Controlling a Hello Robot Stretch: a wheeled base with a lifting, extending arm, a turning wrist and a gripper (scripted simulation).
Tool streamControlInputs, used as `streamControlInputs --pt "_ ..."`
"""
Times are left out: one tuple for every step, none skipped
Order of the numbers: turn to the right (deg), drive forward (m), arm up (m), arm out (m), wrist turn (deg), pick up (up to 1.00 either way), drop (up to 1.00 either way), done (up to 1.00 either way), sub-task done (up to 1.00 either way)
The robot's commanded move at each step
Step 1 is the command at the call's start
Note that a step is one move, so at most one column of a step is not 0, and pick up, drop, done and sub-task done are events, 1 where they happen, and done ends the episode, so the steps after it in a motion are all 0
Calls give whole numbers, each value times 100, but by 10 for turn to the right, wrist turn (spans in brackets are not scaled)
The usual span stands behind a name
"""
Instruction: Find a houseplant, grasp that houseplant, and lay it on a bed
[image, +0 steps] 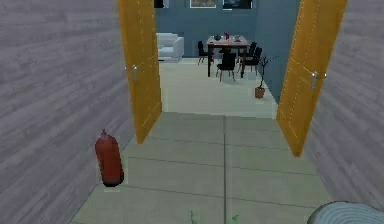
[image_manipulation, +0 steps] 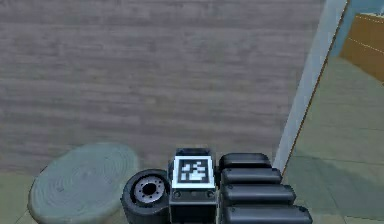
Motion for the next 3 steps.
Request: streamControlInputs --pt "0 100 0 0 0 0 0 0 0" --pt "30 0 0 0 0 0 0 0 0" --pt "0 100 0 0 0 0 0 0 0"
